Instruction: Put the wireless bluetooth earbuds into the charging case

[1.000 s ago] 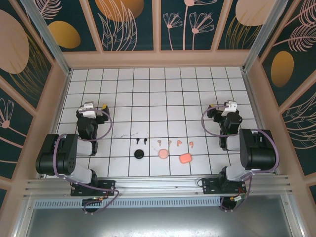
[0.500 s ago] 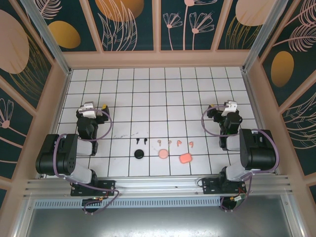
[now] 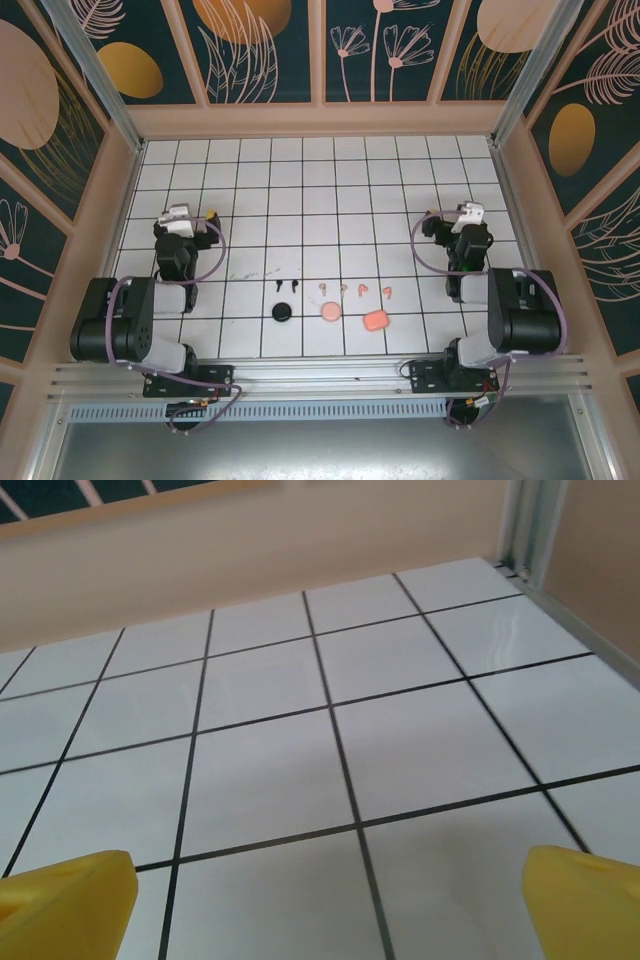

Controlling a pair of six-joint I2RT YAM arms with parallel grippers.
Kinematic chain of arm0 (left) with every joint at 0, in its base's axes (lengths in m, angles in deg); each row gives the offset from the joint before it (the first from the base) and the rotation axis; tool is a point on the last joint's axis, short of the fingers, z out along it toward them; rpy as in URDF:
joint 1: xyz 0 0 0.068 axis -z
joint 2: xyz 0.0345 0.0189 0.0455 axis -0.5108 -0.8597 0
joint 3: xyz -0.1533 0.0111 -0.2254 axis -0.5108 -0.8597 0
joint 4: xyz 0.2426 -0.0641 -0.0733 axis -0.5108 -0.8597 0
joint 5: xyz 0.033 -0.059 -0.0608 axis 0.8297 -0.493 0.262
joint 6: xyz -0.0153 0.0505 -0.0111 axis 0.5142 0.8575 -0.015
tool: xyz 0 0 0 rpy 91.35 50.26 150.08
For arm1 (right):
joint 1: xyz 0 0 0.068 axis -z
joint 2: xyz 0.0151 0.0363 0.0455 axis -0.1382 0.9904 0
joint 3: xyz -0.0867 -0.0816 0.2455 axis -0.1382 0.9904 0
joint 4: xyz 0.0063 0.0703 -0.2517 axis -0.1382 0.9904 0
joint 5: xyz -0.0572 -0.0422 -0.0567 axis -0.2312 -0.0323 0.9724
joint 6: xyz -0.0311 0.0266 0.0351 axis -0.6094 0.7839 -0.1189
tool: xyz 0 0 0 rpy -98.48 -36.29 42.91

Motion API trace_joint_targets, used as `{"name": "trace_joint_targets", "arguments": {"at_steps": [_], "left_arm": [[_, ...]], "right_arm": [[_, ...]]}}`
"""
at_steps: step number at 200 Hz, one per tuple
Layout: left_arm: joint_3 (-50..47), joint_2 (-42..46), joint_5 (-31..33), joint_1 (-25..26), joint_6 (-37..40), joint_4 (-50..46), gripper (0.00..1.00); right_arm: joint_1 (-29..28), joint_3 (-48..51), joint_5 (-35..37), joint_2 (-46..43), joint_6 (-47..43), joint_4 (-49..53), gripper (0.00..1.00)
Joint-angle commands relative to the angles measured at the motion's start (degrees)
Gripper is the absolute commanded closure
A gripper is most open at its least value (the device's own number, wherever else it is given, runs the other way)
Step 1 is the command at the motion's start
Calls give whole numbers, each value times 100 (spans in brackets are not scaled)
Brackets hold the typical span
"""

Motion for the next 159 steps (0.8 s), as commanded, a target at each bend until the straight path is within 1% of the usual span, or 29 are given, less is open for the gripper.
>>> {"name": "trace_joint_targets", "arguments": {"at_steps": [1, 10, 18, 24, 29, 38, 49, 58, 66, 79, 86, 95, 110, 119, 159], "left_arm": [[458, 496, 190, -32, 28, -1124, 1], [499, 707, 272, -26, 70, -1341, 1], [551, 910, 324, -25, 82, -1552, 1], [624, 1060, 347, -25, 80, -1767, 1], [709, 1189, 349, -25, 63, -1979, 1], [860, 1417, 325, -26, -32, -2348, 1], [1036, 1667, 240, -25, -266, -2769, 1], [1153, 1897, 111, -25, -498, -3062, 1], [1257, 2070, 54, -26, -793, -3343, 1], [1441, 2317, -68, -25, -1294, -3813, 1], [1546, 2404, -157, -26, -1544, -4072, 1], [1707, 2477, -281, -26, -1834, -4434, 1], [1978, 2500, -385, -27, -2238, -4960, 1], [2110, 2497, -537, -25, -2373, -5160, 1], [2608, 2286, -1342, -25, -2762, -5811, 1]], "right_arm": [[78, -323, 436, -758, 672, 991, 1], [149, -453, 442, -1031, 1150, 1448, 1], [183, -646, 723, -1189, 1854, 1942, 1], [238, -858, 929, -1271, 2319, 2576, 1], [309, -1017, 887, -1302, 2515, 2979, 1], [426, -1255, 526, -1304, 2580, 3480, 1], [432, -1498, 149, -1308, 2589, 3931, 1], [375, -1652, -275, -1339, 2462, 4235, 4], [225, -1826, -398, -1378, 2384, 4572, 6], [-167, -2091, -484, -1453, 2220, 5216, 11], [-459, -2224, -367, -1488, 2180, 5577, 11], [-891, -2372, -266, -1526, 2071, 5980, 15], [-1592, -2652, 86, -1512, 2069, 6756, 17], [-1974, -2782, 167, -1509, 2064, 7158, 19], [-3489, -3238, 526, -1574, 2487, 8643, 24]]}}
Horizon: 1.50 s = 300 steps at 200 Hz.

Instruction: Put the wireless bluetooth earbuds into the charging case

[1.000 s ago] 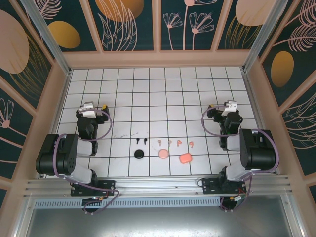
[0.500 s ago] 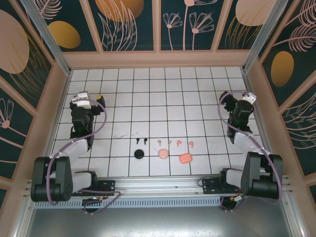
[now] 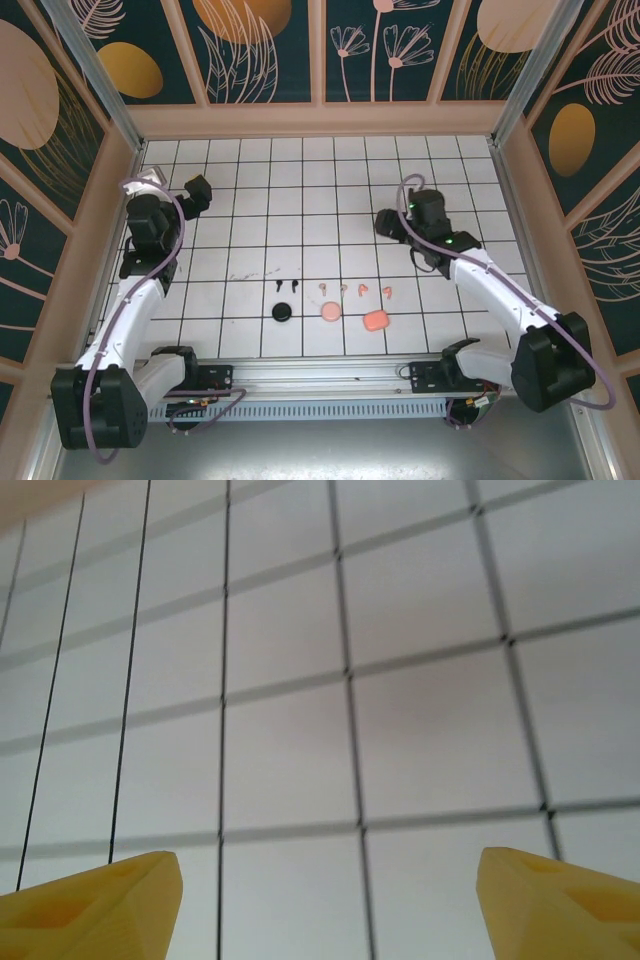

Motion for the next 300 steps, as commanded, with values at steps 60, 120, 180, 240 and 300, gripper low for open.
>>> {"name": "trace_joint_targets", "arguments": {"at_steps": [60, 120, 180, 240, 300], "left_arm": [[678, -382, -1115, 25, -673, -1104, 1], [718, -863, -1358, 222, -619, -939, 1], [992, -1208, -1261, 475, -359, -1014, 1], [1102, -1523, -1296, 537, -302, -926, 1], [1213, -1696, -1314, 599, -305, -891, 1]], "right_arm": [[-1915, -524, 586, 44, 1067, 3065, 27], [-2539, -235, 227, 363, 1563, 3442, 27], [-2868, 79, 161, 1104, 1688, 3146, 26], [-2933, 297, 15, 1178, 1726, 2848, 26], [-3005, 157, -107, 1625, 1450, 2653, 26]]}}
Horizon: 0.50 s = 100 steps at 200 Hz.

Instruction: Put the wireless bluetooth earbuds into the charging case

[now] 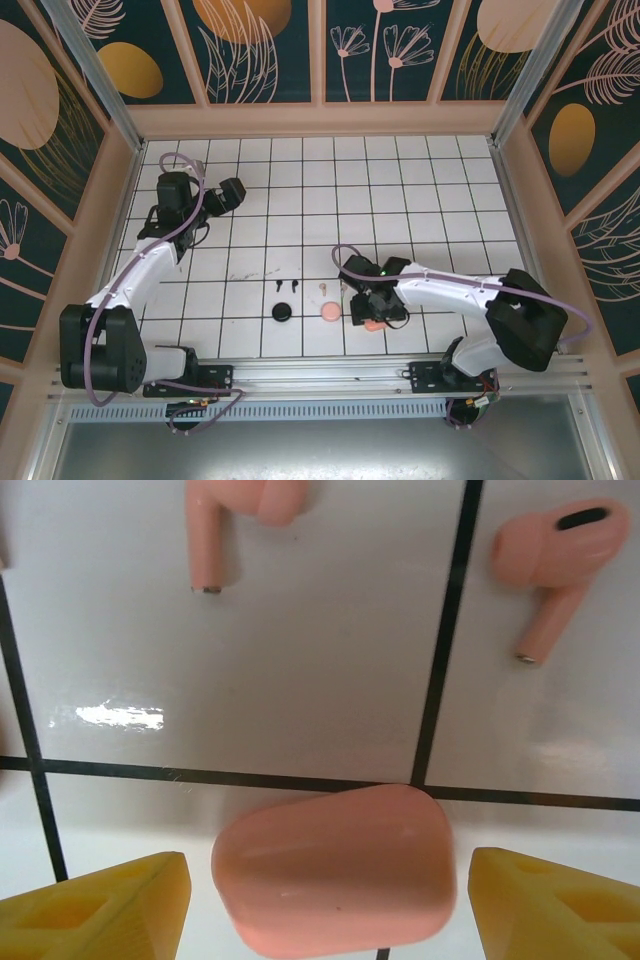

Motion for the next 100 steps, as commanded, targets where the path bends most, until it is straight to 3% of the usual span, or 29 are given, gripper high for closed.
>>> {"name": "trace_joint_targets", "arguments": {"at_steps": [1, 100], "left_arm": [[238, -31, -70, 43, 97, 75, 1], [276, -52, -296, 79, 132, 119, 1]], "right_arm": [[-63, -62, -85, 201, -101, -45, 25], [-22, 77, -42, 422, -202, -244, 26]]}}
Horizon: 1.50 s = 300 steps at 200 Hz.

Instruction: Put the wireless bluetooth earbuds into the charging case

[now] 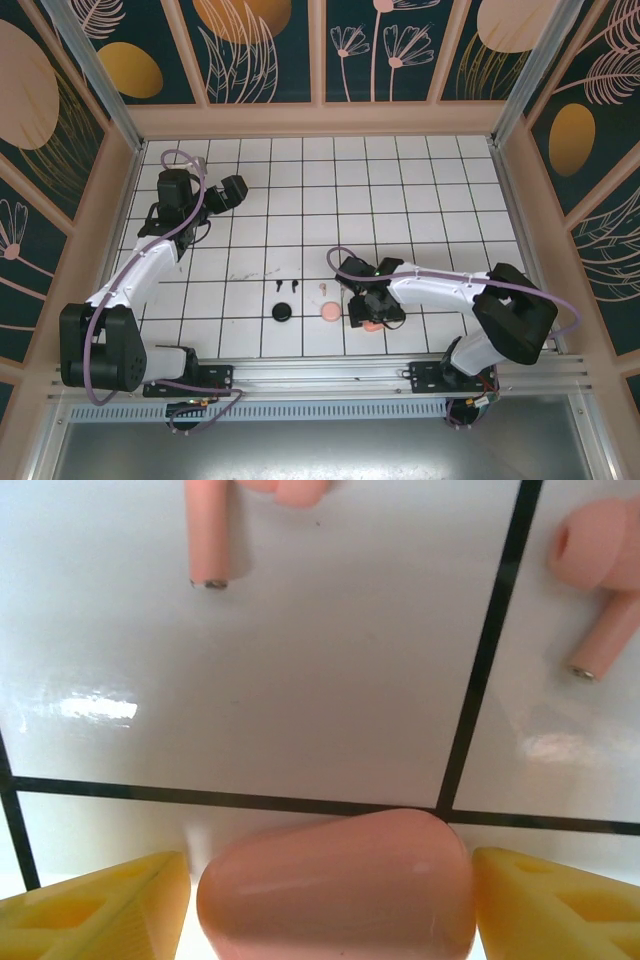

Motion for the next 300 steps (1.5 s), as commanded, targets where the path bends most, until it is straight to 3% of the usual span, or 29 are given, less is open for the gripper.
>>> {"name": "trace_joint_targets", "arguments": {"at_steps": [1, 88, 133, 176, 215, 249, 273, 300], "left_arm": [[153, -27, -153, 37, 115, 106, 1], [297, 49, -295, 37, -434, -43, 1], [231, 317, -314, 37, -761, 27, 1], [191, 484, -492, 37, -1205, 84, 1], [-525, 545, -827, 135, -1862, 1602, 6], [-984, 290, -721, 461, -2009, 2798, 7], [-1155, -143, -566, 815, -2012, 3522, 7], [-1220, -714, -322, 1312, -1940, 4151, 9]], "right_arm": [[-5, 78, 9, 125, -97, -78, 27], [31, 366, -85, 76, -122, -221, 29], [31, 366, -96, -356, -58, -115, 47], [145, -366, 1, -1095, 13, 365, 48], [1077, -1368, -312, -1334, -139, -128, 48], [2024, -2157, -932, -657, 166, -1205, 48], [2374, -2707, -1142, 123, 671, -1592, 49], [2387, -3103, -1498, 772, 1314, -1978, 49]]}}
